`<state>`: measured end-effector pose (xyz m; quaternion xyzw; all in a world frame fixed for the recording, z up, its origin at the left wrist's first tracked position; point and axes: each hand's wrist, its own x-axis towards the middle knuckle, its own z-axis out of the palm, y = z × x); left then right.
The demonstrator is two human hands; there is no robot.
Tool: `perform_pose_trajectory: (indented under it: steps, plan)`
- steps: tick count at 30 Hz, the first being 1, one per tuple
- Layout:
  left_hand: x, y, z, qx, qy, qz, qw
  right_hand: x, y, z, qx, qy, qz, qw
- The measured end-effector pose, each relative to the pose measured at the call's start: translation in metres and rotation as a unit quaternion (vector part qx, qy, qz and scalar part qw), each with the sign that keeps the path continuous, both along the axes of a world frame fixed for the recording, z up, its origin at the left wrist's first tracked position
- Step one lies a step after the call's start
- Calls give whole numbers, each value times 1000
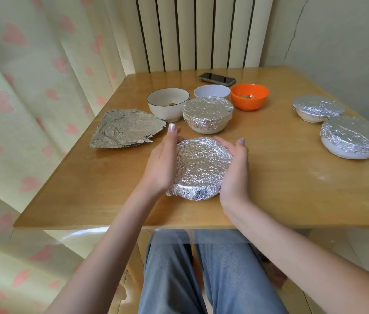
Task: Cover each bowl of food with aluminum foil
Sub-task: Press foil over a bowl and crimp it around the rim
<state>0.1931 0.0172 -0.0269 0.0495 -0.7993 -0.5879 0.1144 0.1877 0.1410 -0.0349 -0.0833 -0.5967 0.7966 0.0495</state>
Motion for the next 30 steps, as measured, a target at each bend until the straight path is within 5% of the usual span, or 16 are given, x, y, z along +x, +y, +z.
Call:
perform_pose_trajectory:
  steps: [6, 11, 16, 27, 30]
  plan:
    - [13, 0, 3, -69, 29, 7, 997, -6, 21, 13, 78, -52, 112, 989]
    - [-4, -24, 17, -94, 77, -86, 989, 3, 32, 21, 178, 4, -1, 984]
    - [-20, -11, 21, -176, 33, -215, 960, 11, 3, 13, 248, 65, 9, 966]
    - [-18, -13, 18, -222, -27, -175, 959, 8, 4, 16, 237, 35, -5, 971]
    - [-19, -20, 19, -117, -18, -246, 962, 10, 7, 17, 207, 22, 13, 978]
